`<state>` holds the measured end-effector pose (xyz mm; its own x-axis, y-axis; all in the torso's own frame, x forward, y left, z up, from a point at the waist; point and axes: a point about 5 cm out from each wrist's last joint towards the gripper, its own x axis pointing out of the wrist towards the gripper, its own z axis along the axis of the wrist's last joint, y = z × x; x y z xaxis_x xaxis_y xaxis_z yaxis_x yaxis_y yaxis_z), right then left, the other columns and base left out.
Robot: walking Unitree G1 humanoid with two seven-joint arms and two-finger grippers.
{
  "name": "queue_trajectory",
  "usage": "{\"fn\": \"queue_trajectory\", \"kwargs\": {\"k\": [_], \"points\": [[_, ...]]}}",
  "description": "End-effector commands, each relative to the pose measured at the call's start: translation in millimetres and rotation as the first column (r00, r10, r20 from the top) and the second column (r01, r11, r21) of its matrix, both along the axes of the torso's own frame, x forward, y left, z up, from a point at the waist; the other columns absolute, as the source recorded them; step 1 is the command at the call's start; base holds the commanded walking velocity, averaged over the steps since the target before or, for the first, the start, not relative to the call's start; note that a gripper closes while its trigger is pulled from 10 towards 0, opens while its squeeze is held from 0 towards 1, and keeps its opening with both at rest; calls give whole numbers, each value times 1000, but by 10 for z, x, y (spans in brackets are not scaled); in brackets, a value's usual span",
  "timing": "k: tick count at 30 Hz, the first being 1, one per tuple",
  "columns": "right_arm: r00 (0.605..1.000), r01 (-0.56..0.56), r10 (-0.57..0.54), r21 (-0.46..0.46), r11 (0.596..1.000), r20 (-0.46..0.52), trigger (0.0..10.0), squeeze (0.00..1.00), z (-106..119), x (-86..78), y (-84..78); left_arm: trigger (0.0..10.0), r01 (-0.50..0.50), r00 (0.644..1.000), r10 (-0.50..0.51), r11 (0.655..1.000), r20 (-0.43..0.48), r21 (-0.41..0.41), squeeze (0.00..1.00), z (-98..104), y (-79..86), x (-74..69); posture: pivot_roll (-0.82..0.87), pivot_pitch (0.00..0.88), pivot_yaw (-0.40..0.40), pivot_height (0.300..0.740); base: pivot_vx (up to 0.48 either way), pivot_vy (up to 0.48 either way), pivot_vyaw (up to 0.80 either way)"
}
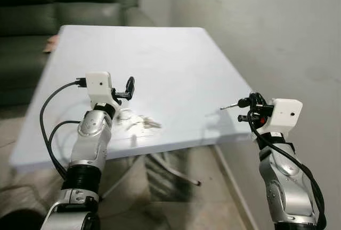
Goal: Hang keys on a hook
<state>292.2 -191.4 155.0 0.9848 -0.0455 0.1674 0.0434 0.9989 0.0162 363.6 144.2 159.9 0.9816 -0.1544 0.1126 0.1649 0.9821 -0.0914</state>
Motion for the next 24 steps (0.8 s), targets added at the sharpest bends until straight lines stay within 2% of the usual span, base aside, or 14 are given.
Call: {"fn": "queue_trajectory", "kwargs": {"k": [1,24], "points": [[1000,-8,8,-1,1000,8,10000,0,32,16,23,10000,-17,1000,17,1000,7,15,0,38,48,20,26,10,-53,740,0,0,-788],[1000,9,-8,-28,1000,17,10000,0,76,39,15,10000,-29,999,29,999,20,21,0,72,8,37,21,52,-46,740,0,0,-787]]}}
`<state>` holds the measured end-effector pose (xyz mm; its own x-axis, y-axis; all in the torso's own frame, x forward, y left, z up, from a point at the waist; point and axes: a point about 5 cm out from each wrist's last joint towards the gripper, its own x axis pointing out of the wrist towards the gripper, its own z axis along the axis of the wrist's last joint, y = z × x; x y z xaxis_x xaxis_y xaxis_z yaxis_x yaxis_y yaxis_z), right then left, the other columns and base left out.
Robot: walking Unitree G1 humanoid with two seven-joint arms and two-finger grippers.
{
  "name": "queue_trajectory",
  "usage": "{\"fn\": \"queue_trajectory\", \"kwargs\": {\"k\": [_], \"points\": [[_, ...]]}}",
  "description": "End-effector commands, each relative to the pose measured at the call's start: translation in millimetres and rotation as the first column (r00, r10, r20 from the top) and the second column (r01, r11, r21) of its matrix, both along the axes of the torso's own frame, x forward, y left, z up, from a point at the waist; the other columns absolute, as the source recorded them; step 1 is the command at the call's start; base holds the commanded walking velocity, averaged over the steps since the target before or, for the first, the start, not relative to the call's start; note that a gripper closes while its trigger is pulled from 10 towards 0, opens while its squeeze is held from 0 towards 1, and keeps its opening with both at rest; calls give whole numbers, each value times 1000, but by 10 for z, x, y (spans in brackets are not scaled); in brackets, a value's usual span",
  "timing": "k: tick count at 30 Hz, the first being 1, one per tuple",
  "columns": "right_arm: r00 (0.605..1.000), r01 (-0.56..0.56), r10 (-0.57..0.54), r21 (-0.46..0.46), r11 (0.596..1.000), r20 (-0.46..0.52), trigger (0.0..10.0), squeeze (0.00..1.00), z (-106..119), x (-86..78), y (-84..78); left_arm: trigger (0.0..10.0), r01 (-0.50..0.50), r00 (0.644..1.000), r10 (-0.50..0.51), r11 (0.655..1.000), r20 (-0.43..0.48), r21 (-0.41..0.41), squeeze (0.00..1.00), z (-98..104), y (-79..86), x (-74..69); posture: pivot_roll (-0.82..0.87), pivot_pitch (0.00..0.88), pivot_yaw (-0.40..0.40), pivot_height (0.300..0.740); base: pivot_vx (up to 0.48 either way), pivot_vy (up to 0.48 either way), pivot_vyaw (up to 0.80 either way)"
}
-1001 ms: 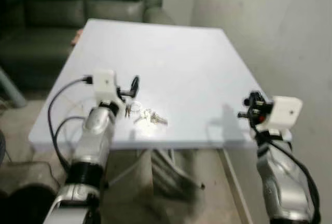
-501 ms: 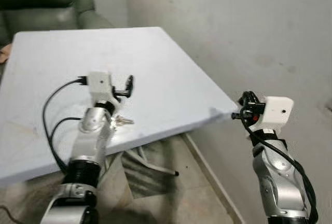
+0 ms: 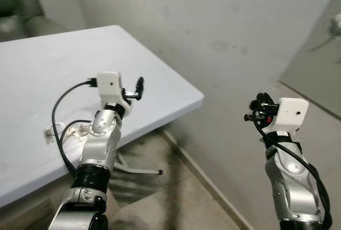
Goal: Hang keys on a hook
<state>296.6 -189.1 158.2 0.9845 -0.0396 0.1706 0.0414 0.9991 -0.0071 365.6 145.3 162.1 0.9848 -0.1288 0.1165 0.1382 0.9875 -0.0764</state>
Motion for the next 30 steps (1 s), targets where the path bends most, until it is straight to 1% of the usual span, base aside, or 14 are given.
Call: {"fn": "queue_trajectory", "kwargs": {"k": [1,20,30], "points": [[1000,11,-11,-6,1000,14,10000,0,44,-6,-9,10000,-2,1000,2,1000,13,11,0,48,-6,17,20,60,-46,740,0,0,-788],[1000,19,-19,-24,1000,0,10000,0,33,-20,-16,10000,-11,1000,11,1000,1,29,0,33,-7,13,19,78,-46,740,0,0,-782],[1000,19,-19,-31,999,-3,10000,0,43,-27,-30,10000,-3,1000,3,1000,3,25,0,36,-46,13,12,80,-48,740,0,0,-781]]}}
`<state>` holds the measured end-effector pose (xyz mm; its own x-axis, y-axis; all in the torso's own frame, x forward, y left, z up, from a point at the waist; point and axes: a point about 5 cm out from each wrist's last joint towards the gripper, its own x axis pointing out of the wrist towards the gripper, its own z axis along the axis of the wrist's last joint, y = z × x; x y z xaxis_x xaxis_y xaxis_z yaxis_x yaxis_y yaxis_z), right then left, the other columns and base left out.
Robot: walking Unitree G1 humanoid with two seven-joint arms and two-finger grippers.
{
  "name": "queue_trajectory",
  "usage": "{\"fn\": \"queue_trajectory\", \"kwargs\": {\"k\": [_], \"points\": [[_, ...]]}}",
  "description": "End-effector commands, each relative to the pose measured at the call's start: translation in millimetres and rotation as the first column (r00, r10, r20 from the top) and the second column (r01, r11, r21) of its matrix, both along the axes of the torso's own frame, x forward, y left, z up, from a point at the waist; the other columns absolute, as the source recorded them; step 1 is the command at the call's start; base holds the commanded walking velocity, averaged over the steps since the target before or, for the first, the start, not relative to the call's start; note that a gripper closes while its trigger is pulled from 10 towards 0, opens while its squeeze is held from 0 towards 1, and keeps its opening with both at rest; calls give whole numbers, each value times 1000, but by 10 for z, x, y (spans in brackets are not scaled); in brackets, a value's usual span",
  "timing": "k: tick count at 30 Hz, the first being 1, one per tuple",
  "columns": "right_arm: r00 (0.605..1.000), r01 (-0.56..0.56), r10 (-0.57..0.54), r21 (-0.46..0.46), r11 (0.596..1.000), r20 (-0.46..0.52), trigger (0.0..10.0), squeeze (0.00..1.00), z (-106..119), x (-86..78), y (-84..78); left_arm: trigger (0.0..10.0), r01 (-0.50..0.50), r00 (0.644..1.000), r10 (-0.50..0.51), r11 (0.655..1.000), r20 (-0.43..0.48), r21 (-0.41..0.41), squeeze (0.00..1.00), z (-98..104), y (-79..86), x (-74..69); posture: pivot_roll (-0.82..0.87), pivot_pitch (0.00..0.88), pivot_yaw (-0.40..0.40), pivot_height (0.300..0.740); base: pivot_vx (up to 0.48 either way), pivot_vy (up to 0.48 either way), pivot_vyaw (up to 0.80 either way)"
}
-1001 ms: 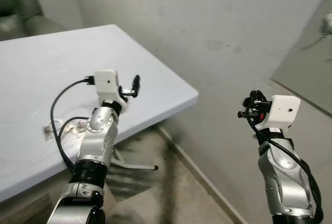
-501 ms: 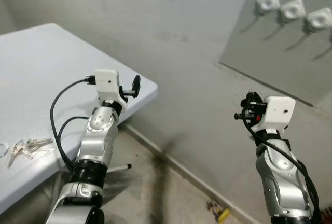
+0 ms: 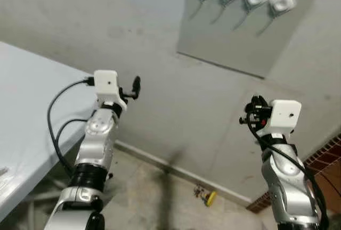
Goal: Hang keys on a hook
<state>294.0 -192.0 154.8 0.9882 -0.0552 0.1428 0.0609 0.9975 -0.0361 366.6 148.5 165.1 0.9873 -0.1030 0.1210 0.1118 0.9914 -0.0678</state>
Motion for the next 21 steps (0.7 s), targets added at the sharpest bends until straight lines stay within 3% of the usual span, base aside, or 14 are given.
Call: {"fn": "queue_trajectory", "kwargs": {"k": [1,10,17,19,21], "points": [[1000,-1,1,-5,1000,26,10000,0,76,-1,-3,10000,25,1000,-25,1000,-3,17,0,6,-84,3,12,80,-48,740,0,0,-781],[1000,-5,5,0,1000,15,10000,0,67,-4,-8,10000,36,999,-36,999,-9,11,0,-10,-137,-4,7,76,-56,740,0,0,-763],[999,25,-26,-30,999,-33,10000,0,43,34,28,10000,52,999,-52,999,-11,4,0,-6,-194,-10,6,66,-59,740,0,0,0],[995,39,-44,-47,998,-95,10000,0,18,70,41,10000,64,998,-64,998,-15,-4,0,-16,-216,-15,6,66,-59,740,0,0,0],[994,25,-26,-9,1000,-102,10000,0,12,71,47,10000,63,998,-63,998,-13,-7,0,-20,-218,-20,4,61,-60,740,0,0,0]]}}
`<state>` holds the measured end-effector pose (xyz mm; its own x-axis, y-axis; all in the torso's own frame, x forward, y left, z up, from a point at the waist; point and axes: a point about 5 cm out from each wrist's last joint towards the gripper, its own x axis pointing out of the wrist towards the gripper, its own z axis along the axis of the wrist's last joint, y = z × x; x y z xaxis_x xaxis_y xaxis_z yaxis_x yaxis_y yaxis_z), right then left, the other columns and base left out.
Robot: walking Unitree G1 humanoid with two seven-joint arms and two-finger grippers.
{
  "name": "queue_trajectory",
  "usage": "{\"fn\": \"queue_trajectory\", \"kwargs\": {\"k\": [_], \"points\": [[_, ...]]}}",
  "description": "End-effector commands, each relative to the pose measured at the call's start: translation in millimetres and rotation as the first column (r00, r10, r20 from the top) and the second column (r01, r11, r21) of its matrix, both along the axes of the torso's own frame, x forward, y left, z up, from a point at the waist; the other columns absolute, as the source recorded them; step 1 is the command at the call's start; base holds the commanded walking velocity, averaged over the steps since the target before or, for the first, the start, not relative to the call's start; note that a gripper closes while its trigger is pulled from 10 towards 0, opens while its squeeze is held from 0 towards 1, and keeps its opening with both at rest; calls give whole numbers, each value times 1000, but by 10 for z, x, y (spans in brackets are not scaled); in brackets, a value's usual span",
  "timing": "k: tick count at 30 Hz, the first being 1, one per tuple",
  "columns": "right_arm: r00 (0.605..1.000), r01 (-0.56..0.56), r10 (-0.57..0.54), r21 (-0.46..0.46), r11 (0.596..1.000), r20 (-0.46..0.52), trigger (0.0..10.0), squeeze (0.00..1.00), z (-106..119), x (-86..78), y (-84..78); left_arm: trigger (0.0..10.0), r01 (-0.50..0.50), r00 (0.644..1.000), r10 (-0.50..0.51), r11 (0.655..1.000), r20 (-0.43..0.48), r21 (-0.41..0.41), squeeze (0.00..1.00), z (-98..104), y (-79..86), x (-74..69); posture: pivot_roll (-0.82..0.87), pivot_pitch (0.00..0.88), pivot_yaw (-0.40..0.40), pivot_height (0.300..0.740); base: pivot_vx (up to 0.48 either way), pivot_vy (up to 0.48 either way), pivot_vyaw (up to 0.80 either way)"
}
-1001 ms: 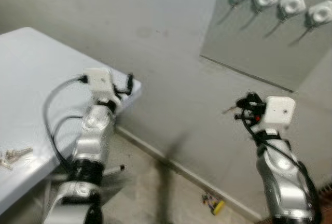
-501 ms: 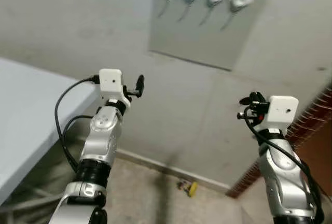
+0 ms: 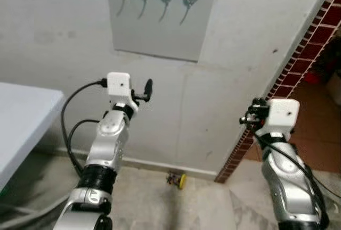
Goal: Hang keys on a hook
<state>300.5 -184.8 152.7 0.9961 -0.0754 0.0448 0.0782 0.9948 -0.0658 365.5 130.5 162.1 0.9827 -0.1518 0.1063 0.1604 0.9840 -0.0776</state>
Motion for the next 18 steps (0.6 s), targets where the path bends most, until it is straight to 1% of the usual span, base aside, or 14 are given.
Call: {"fn": "queue_trajectory", "kwargs": {"k": [1,2,3,5,7,18], "points": [[1000,0,1,55,998,-12,10000,0,25,6,-26,10000,15,1000,-15,1000,1,-4,0,8,-42,-11,4,61,-60,740,0,0,0],[1000,-5,7,90,996,-23,10000,0,18,5,-26,10000,17,1000,-17,1000,-1,-6,0,6,-44,-12,4,61,-60,740,0,0,0],[999,-22,25,115,993,-27,10000,0,21,0,-16,10000,26,999,-27,999,-17,-30,0,-7,-44,-10,4,61,-60,740,0,0,0],[999,-34,37,112,993,-21,10000,0,29,-5,-6,10000,28,999,-29,998,-27,-49,0,-14,-37,-7,4,61,-60,740,0,0,0],[999,-47,48,98,994,-16,10000,0,35,-15,9,10000,19,999,-21,998,-29,-53,0,-11,-19,-1,4,61,-60,740,0,311,0],[997,-65,69,113,991,-27,10000,0,30,-31,47,10000,20,999,-22,998,-41,-68,0,-20,-4,-3,5,57,-60,740,0,455,0]]}}
